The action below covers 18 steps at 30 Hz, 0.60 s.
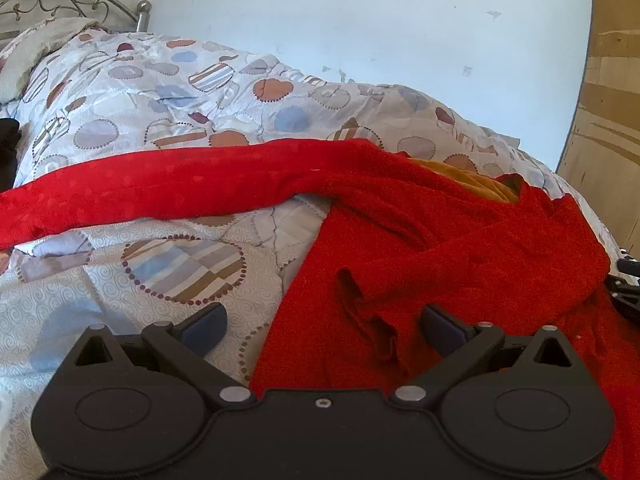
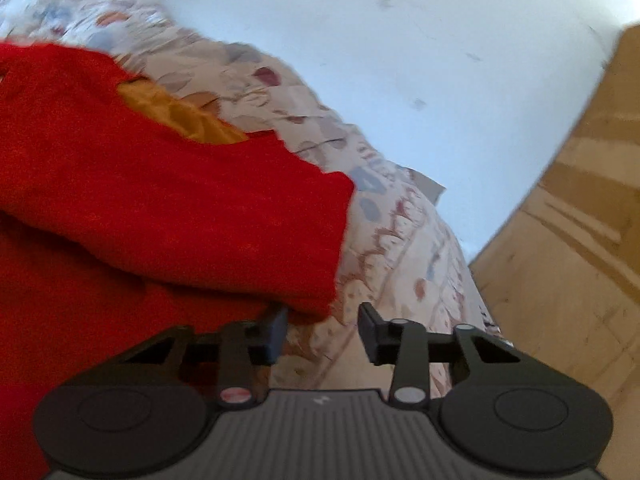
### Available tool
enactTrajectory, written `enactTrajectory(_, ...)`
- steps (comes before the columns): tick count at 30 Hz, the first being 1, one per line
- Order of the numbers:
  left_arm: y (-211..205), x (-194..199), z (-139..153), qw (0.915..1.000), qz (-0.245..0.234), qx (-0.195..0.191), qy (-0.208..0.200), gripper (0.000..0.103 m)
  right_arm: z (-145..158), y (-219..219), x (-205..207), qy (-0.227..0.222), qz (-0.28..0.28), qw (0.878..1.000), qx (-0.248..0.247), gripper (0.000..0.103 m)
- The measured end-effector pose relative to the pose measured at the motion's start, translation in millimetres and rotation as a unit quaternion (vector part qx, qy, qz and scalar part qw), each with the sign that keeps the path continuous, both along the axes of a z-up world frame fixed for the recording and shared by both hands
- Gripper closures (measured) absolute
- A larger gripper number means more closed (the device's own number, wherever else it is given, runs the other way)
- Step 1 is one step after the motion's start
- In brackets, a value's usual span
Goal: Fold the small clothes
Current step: 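Grasp a sleeve cuff with the right gripper and fold it across the sweater body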
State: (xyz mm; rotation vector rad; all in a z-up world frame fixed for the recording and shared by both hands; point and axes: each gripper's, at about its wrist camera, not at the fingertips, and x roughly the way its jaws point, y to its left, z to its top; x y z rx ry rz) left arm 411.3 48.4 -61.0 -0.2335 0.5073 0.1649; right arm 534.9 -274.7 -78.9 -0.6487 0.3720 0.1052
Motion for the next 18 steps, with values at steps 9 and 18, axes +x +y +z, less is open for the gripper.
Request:
enactTrajectory(9, 2.5, 0.5, -2.6, 0.9999, -0.002, -0.012, -0.001, 0.000, 10.9, -45.5, 2.8, 0.045, -0.080, 0.983, 0.160, 0.103)
enactTrajectory(18, 2.2, 0.8, -3.8, 1.0000, -0.001, -0.007, -0.001, 0.000, 18.1, -60.3, -8.1, 0.062, -0.054, 0.973, 0.215, 0.103)
